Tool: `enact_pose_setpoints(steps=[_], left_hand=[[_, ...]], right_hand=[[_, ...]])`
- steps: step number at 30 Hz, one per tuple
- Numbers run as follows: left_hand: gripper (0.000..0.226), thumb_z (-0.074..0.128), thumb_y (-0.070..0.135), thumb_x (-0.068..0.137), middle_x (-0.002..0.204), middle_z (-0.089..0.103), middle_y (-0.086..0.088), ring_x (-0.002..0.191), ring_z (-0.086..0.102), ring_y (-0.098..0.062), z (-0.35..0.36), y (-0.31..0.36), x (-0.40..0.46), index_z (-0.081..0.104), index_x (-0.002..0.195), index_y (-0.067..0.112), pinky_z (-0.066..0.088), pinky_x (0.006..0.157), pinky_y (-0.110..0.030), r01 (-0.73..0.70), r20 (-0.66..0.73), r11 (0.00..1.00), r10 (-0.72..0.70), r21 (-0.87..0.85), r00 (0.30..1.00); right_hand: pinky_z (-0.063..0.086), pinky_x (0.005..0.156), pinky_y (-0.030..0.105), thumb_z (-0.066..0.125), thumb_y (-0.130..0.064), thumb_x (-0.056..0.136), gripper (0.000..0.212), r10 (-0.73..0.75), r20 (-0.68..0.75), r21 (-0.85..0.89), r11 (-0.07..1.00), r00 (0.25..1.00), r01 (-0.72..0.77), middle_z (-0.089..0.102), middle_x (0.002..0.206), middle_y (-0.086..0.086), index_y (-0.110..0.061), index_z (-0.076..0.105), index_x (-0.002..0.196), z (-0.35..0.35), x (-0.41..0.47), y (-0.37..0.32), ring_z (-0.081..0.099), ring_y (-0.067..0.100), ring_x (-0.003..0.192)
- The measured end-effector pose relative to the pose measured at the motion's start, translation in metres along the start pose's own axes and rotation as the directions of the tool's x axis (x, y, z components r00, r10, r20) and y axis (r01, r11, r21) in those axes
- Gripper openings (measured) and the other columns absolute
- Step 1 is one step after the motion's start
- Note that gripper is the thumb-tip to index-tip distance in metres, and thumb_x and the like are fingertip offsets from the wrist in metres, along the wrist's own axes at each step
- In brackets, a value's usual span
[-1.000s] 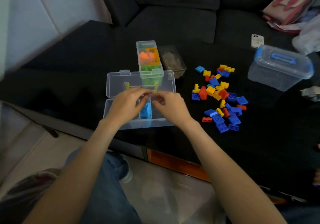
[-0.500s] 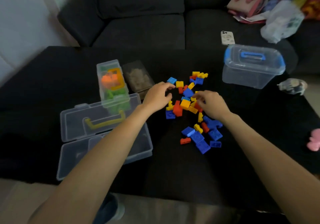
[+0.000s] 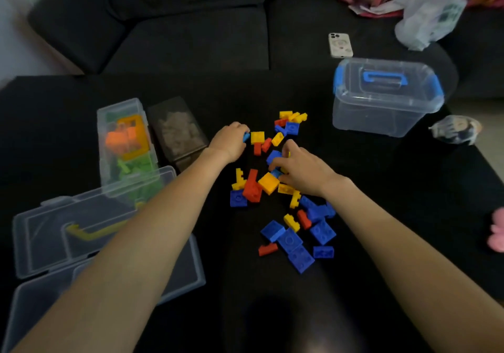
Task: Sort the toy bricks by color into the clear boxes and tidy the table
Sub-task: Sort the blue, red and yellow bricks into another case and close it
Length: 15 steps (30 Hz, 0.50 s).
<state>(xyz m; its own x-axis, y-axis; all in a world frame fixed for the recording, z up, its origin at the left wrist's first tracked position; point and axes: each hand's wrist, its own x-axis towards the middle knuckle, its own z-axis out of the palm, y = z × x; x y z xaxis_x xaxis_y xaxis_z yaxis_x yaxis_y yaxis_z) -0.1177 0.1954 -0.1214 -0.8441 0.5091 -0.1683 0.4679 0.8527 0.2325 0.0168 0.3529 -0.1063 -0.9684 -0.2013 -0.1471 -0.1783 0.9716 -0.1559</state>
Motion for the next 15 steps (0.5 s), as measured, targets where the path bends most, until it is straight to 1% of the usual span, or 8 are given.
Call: enact_pose_setpoints(steps=[2, 4, 6, 8, 10, 12, 14, 15], left_hand=[[0.038, 0.059, 0.016, 0.090, 0.129, 0.048, -0.009, 0.114, 0.052, -0.026, -0.002, 0.003, -0.013, 0.051, 0.127, 0.015, 0.044, 0.093, -0.036, -0.007, -0.034, 0.998, 0.009, 0.070, 0.999], [0.037, 0.063, 0.019, 0.088, 0.124, 0.050, -0.008, 0.108, 0.054, -0.024, -0.004, 0.004, -0.029, 0.053, 0.123, 0.016, 0.047, 0.088, -0.034, -0.005, -0.021, 0.995, 0.007, 0.103, 1.000], [0.040, 0.065, 0.023, 0.086, 0.123, 0.050, -0.006, 0.107, 0.054, -0.022, -0.008, 0.007, -0.048, 0.053, 0.124, 0.018, 0.047, 0.087, -0.033, -0.024, -0.041, 0.995, 0.028, 0.098, 0.999], [0.043, 0.066, 0.027, 0.085, 0.122, 0.049, -0.004, 0.107, 0.053, -0.018, -0.015, 0.015, -0.073, 0.052, 0.125, 0.020, 0.045, 0.087, -0.030, -0.067, -0.090, 0.998, 0.068, 0.018, 0.994], [0.041, 0.068, 0.031, 0.084, 0.119, 0.047, 0.000, 0.103, 0.051, -0.012, -0.021, 0.023, -0.092, 0.054, 0.122, 0.023, 0.044, 0.085, -0.027, -0.139, -0.130, 0.985, 0.125, -0.107, 0.984], [0.037, 0.070, 0.030, 0.082, 0.116, 0.047, 0.006, 0.099, 0.051, -0.007, -0.026, 0.034, -0.128, 0.057, 0.117, 0.025, 0.048, 0.085, -0.027, -0.223, -0.187, 0.942, 0.179, -0.251, 0.966], [0.034, 0.071, 0.024, 0.081, 0.116, 0.048, 0.007, 0.101, 0.053, -0.005, -0.031, 0.040, -0.162, 0.060, 0.113, 0.024, 0.050, 0.084, -0.022, -0.284, -0.267, 0.877, 0.188, -0.388, 0.945], [0.033, 0.071, 0.020, 0.081, 0.117, 0.049, 0.006, 0.103, 0.054, -0.005, -0.032, 0.041, -0.183, 0.060, 0.112, 0.024, 0.050, 0.084, -0.019, -0.302, -0.312, 0.846, 0.172, -0.439, 0.935]], right_hand=[[0.047, 0.087, 0.032, 0.058, -0.026, 0.091, 0.037, 0.017, 0.014, -0.002, 1.000, 1.000, -0.017, 0.034, 0.127, 0.007, -0.029, 0.048, 0.127, 0.000, -0.006, -0.001, 0.046, 0.024, 0.112], [0.046, 0.084, 0.032, 0.061, -0.022, 0.089, 0.035, 0.031, -0.003, 0.027, 0.999, 1.000, -0.031, 0.037, 0.126, 0.008, -0.026, 0.048, 0.122, 0.003, -0.010, -0.004, 0.048, 0.025, 0.111], [0.047, 0.082, 0.032, 0.062, -0.019, 0.088, 0.030, 0.065, -0.065, 0.125, 0.991, 0.996, -0.056, 0.044, 0.123, 0.006, -0.024, 0.049, 0.115, 0.007, -0.016, -0.005, 0.053, 0.024, 0.107], [0.050, 0.080, 0.031, 0.062, -0.015, 0.087, 0.026, 0.161, -0.150, 0.319, 0.942, 0.975, -0.107, 0.053, 0.115, 0.002, -0.023, 0.051, 0.109, 0.008, -0.028, -0.005, 0.057, 0.019, 0.101], [0.052, 0.076, 0.025, 0.063, -0.014, 0.088, 0.026, 0.324, -0.180, 0.585, 0.794, 0.929, -0.164, 0.059, 0.105, -0.003, -0.022, 0.052, 0.110, 0.002, -0.038, -0.001, 0.059, 0.012, 0.094], [0.051, 0.068, 0.018, 0.065, -0.014, 0.087, 0.028, 0.450, -0.143, 0.838, 0.529, 0.881, -0.134, 0.063, 0.096, -0.005, -0.020, 0.053, 0.111, -0.007, -0.064, -0.010, 0.063, 0.007, 0.087], [0.052, 0.060, 0.016, 0.066, -0.015, 0.087, 0.029, 0.506, -0.095, 0.973, 0.228, 0.857, -0.026, 0.067, 0.091, -0.002, -0.018, 0.055, 0.114, -0.014, -0.088, -0.025, 0.067, 0.006, 0.078], [0.052, 0.059, 0.016, 0.065, -0.015, 0.087, 0.030, 0.502, -0.091, 0.990, 0.140, 0.860, 0.023, 0.069, 0.090, 0.001, -0.019, 0.054, 0.114, -0.015, -0.101, -0.037, 0.068, 0.006, 0.074]])
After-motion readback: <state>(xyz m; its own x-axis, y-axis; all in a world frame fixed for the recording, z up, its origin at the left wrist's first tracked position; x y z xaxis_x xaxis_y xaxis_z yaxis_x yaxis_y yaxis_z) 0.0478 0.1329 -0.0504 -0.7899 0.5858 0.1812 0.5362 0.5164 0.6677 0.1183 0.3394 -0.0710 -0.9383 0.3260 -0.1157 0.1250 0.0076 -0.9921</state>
